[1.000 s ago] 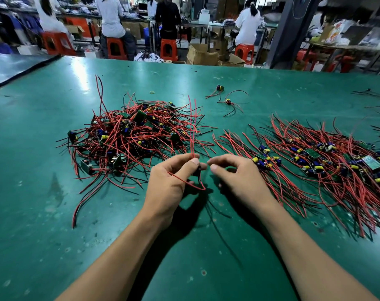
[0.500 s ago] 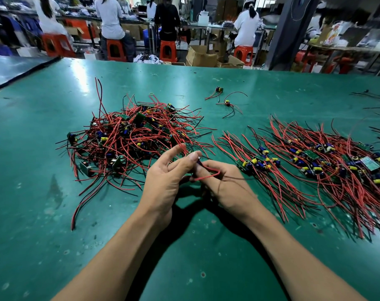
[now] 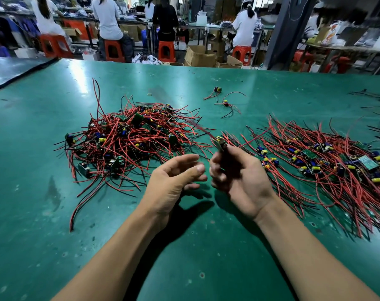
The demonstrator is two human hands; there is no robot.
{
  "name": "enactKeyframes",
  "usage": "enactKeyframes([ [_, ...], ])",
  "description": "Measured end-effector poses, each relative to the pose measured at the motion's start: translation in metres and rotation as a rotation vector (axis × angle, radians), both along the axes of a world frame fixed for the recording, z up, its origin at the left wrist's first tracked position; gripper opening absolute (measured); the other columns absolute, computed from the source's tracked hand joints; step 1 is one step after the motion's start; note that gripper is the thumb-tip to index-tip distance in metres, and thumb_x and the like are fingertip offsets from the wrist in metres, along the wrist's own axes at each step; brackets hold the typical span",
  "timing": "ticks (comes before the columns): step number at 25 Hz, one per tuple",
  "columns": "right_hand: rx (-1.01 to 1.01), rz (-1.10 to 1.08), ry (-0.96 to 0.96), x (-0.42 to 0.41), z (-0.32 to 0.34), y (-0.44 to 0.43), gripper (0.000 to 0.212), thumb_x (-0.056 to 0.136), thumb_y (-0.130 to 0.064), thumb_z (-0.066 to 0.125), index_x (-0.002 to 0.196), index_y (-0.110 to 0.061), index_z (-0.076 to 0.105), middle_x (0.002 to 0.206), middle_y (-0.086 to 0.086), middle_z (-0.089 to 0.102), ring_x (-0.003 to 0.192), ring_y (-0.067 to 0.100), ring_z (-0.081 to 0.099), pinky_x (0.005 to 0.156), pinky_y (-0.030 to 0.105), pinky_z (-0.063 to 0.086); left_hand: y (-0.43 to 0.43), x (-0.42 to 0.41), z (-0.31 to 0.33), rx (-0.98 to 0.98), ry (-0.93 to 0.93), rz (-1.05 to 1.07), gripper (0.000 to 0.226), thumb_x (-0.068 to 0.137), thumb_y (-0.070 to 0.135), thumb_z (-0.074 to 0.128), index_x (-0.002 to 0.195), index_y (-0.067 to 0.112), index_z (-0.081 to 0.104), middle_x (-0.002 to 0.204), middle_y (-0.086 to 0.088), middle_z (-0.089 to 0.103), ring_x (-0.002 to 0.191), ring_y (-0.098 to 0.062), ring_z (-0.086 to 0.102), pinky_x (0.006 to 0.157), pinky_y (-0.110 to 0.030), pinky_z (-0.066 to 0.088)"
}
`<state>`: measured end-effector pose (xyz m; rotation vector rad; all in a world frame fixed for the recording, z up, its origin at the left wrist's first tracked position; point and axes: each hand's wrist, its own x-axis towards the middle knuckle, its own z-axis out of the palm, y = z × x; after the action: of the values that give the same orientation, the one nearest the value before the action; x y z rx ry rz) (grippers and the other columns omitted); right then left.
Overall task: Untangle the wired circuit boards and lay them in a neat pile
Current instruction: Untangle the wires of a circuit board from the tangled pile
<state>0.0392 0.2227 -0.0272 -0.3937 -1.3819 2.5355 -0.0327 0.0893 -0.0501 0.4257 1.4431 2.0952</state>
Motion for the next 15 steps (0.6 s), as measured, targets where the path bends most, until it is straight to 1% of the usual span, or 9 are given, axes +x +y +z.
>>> enactKeyframes([
  [2,0.005,0.064,-0.003,0.003,0.002,0.006,0.028,0.077,-0.036,0.057,0.058,-0.016,0.062,0.057,-0.001,0.048,0.046,0.01,0.035,0.051,0.026,0.019,-0.001,0.0,0.004,-0.02,-0.064,-0.005,0.017,0.079,0.018,0.071,0.091,0.007,0.069,0.075,-0.01,0.069,0.054,-0.017,0.064,0.049,-0.019,0.048],
  [4,0.069,0.108,-0.068,0.005,-0.002,0.005,0.026,0.073,-0.033,0.063,0.054,-0.016,0.059,0.053,-0.002,0.044,0.048,0.011,0.03,0.06,0.03,0.009,-0.003,0.0,0.008,-0.048,-0.117,-0.06,0.025,0.088,0.028,0.065,0.085,0.003,0.066,0.065,-0.011,0.064,0.046,-0.019,0.06,0.045,-0.022,0.049],
  [6,0.069,0.187,-0.13,0.007,-0.006,0.001,0.031,0.072,-0.032,0.068,0.05,-0.014,0.055,0.052,0.003,0.043,0.054,0.016,0.031,0.062,0.027,0.019,-0.004,0.002,0.011,-0.078,-0.128,-0.146,0.039,0.093,0.035,0.06,0.083,-0.003,0.066,0.062,-0.015,0.063,0.045,-0.022,0.06,0.046,-0.025,0.051],
  [8,0.061,0.263,-0.138,0.01,-0.007,-0.001,0.034,0.077,-0.031,0.069,0.053,-0.011,0.057,0.056,0.009,0.051,0.052,0.022,0.049,0.064,0.03,0.044,-0.005,0.004,0.013,-0.088,-0.122,-0.217,0.04,0.092,0.035,0.06,0.084,-0.003,0.068,0.065,-0.016,0.065,0.047,-0.023,0.062,0.047,-0.025,0.051],
  [9,0.107,0.276,-0.14,0.011,-0.006,-0.001,0.03,0.079,-0.031,0.069,0.058,-0.012,0.064,0.059,0.008,0.057,0.052,0.021,0.055,0.068,0.035,0.048,-0.005,0.005,0.014,-0.084,-0.126,-0.23,0.038,0.09,0.034,0.062,0.09,-0.003,0.068,0.069,-0.017,0.067,0.05,-0.024,0.064,0.047,-0.025,0.051],
  [11,0.207,0.262,-0.133,0.012,-0.007,0.0,0.02,0.078,-0.034,0.07,0.073,-0.015,0.074,0.069,0.006,0.066,0.057,0.018,0.063,0.072,0.038,0.047,-0.006,0.005,0.013,-0.058,-0.145,-0.222,0.044,0.084,0.033,0.066,0.106,-0.005,0.062,0.08,-0.02,0.067,0.056,-0.025,0.067,0.051,-0.027,0.052],
  [12,0.229,0.245,-0.127,0.011,-0.008,0.001,0.021,0.077,-0.035,0.072,0.081,-0.015,0.075,0.078,0.008,0.069,0.066,0.021,0.066,0.073,0.037,0.048,-0.007,0.005,0.011,-0.05,-0.15,-0.216,0.045,0.082,0.032,0.069,0.107,-0.005,0.061,0.082,-0.021,0.065,0.057,-0.025,0.066,0.055,-0.028,0.052],
  [14,0.279,0.205,-0.125,0.007,-0.01,0.004,0.021,0.079,-0.035,0.072,0.087,-0.016,0.073,0.089,0.015,0.068,0.084,0.031,0.064,0.08,0.041,0.048,-0.007,0.006,0.008,-0.048,-0.141,-0.226,0.038,0.079,0.032,0.074,0.093,-0.001,0.063,0.076,-0.015,0.062,0.057,-0.023,0.062,0.061,-0.03,0.05],
  [15,0.305,0.184,-0.119,0.006,-0.011,0.005,0.016,0.081,-0.033,0.072,0.082,-0.017,0.071,0.085,0.013,0.067,0.081,0.031,0.061,0.08,0.042,0.048,-0.006,0.006,0.008,-0.052,-0.136,-0.233,0.03,0.077,0.032,0.076,0.083,0.005,0.064,0.072,-0.011,0.063,0.057,-0.022,0.062,0.063,-0.032,0.051],
])
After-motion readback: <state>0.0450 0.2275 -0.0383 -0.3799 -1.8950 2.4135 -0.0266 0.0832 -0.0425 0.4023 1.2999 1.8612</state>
